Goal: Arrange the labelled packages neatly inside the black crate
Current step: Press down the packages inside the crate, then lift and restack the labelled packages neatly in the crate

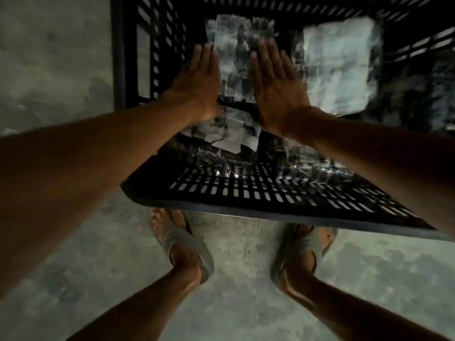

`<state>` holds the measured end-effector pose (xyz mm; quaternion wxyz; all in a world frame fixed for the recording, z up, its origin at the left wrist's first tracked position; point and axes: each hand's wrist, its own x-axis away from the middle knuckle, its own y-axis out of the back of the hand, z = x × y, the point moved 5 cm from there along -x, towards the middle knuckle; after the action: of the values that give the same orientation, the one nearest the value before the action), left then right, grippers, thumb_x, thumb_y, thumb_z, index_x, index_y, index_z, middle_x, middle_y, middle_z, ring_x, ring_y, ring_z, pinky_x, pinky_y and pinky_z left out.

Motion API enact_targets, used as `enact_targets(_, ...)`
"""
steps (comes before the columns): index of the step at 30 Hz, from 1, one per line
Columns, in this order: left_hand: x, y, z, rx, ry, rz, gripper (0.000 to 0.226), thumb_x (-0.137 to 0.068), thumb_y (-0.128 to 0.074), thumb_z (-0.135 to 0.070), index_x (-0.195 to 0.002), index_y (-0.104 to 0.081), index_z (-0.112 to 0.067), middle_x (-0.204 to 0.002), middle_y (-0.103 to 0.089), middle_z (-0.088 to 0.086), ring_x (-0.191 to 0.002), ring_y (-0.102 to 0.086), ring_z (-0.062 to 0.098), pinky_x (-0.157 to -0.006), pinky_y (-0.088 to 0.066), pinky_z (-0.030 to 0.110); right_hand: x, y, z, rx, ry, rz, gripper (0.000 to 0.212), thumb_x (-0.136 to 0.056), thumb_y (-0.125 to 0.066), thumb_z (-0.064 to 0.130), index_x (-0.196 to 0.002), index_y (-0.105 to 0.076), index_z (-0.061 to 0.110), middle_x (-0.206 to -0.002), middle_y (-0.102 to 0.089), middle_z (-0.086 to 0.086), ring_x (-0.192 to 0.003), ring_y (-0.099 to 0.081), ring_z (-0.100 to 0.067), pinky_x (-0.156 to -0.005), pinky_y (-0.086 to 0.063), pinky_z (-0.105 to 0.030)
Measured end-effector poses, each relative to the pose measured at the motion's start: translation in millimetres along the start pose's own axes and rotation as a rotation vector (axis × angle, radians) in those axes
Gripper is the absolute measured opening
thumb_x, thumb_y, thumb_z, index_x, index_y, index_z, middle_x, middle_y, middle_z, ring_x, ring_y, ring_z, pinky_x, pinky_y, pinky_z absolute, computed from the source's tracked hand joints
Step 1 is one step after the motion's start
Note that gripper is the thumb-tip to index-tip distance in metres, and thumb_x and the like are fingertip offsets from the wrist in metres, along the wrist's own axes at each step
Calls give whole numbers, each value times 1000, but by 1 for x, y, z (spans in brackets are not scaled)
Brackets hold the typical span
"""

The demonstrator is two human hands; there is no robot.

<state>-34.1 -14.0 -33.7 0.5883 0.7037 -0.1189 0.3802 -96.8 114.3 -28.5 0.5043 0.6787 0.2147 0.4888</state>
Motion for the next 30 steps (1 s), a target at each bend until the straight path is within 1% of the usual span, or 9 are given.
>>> enact_targets(4,-14,-16,3,-127,21,62,112,-91,-63,-38,-155,22,-4,-163,30,14,-152,22,32,-126,-4,44,-11,-15,4,86,-21,-71,93,-91,-50,30,-153,8,-8,-162,9,-31,-151,7,-43,-124,-5,-51)
enact_targets(12,-26,-23,-10,-240,26,74,83,-103,-35,-29,-153,22,5,-159,33,24,-150,23,41,-125,-6,47,-30,-34,10,134,-16,-84,56,-103,-11,9,-148,12,-15,-154,7,-45,-143,5,-62,-119,-11,-63)
enact_targets(14,-26,-21,-14,-251,51,62,91,-99,-45,-28,-153,20,5,-160,30,23,-151,19,41,-124,-13,48,-31,-40,7,120,-15,-98,57,-99,-9,6,-148,15,-14,-154,12,-44,-141,10,-62,-115,-22,-61)
enact_targets(17,-16,-15,-14,-138,97,47,109,-90,-64,-27,-154,20,0,-163,27,16,-154,13,33,-123,-19,46,-33,-46,-3,70,57,7,76,-96,-34,3,-147,20,-12,-153,23,-40,-140,19,-60,-108,-38,-58)
enact_targets(19,-9,-7,-12,-47,82,4,116,-86,-70,-30,-156,20,-4,-165,25,12,-155,8,31,-123,-21,43,-30,-33,-10,17,131,79,88,-96,-48,12,-148,19,-10,-155,22,-39,-143,20,-56,-118,-22,-58)
enact_targets(21,4,9,-9,26,62,-52,113,-83,-74,-30,-159,6,-8,-168,8,12,-155,-10,30,-121,-28,41,-22,-5,-14,-98,219,60,83,-97,-50,20,-152,4,-10,-160,0,-34,-150,-1,-46,-123,-14,-48)
enact_targets(25,31,53,0,163,30,-268,67,-68,-84,-31,-130,-62,-18,-128,-67,7,-115,-65,24,-96,-55,36,2,57,-34,-438,265,-89,51,-95,-59,22,-139,-41,5,-133,-56,-17,-122,-54,-32,-102,-46,-38)
enact_targets(28,40,75,11,314,-2,-274,37,-67,-84,-35,-98,-74,-19,-96,-73,0,-93,-70,19,-75,-55,29,9,84,-59,-626,214,-134,36,-94,-62,21,-128,-55,11,-113,-65,-7,-106,-63,-25,-93,-51,-35)
enact_targets(30,50,91,18,544,-1,-308,36,-63,-86,-37,-92,-73,-21,-85,-70,-5,-83,-66,13,-63,-47,22,16,97,-78,-969,151,-108,33,-94,-63,21,-127,-58,18,-113,-68,-4,-105,-67,-22,-91,-56,-35)
